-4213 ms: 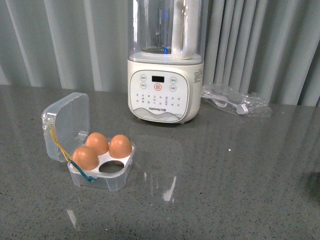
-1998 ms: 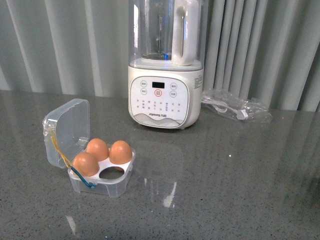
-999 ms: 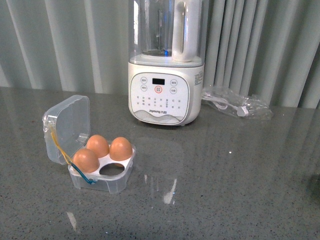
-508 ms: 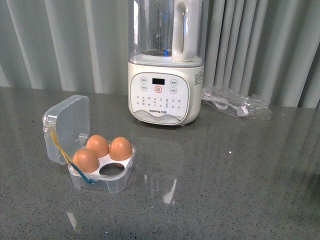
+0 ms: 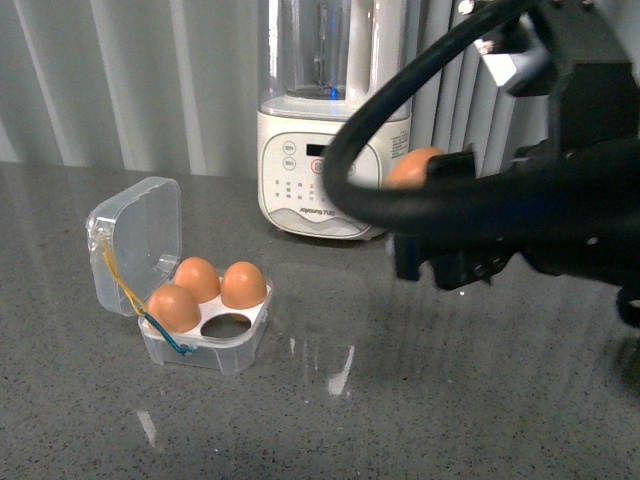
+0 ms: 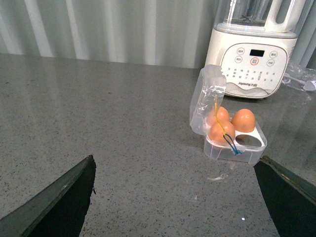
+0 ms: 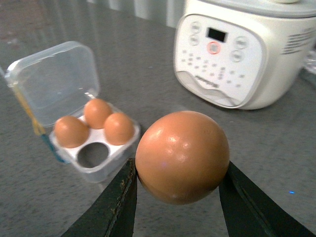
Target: Put egg into box
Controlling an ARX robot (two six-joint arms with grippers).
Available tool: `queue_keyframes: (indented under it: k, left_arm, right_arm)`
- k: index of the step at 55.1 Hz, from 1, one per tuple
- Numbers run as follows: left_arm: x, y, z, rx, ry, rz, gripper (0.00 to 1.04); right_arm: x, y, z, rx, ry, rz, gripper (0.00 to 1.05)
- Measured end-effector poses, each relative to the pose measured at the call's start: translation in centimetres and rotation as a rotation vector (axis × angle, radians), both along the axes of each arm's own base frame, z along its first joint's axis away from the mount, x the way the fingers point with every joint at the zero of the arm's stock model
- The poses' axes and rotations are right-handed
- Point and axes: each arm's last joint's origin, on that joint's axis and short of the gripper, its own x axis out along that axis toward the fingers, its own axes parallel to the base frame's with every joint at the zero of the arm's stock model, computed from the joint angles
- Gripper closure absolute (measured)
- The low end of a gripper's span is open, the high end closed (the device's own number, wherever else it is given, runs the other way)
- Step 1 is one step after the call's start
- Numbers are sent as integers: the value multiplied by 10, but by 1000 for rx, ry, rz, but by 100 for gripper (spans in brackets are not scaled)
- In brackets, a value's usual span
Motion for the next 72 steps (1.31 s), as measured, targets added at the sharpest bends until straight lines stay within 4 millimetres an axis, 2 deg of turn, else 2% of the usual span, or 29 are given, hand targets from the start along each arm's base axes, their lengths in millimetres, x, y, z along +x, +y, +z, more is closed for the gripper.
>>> queue_keyframes:
  k: [6,14,19,25,40,55,72]
  left_arm:
    - [0,0,0,0,0,0,7]
    - [0,0,0,0,0,0,7]
    - [0,0,0,0,0,0,7]
    - [0,0,0,0,0,0,7]
    - [0,0,0,0,0,0,7]
    - [0,0,0,0,0,0,7]
    - [0,0,0,0,0,0,7]
  right_arm:
    - [-4,14,-7,1,26,73,64]
    - [-2,21,-11,14,48,96,64]
    - [4,25,-10,34,57,106,64]
    - [20,33,-9,61,77,96,65]
    - [43,61,-19,63,148,77,65]
    - [45,97,-24,35,175,111,65]
    - [45,112,-34,10,208,126,65]
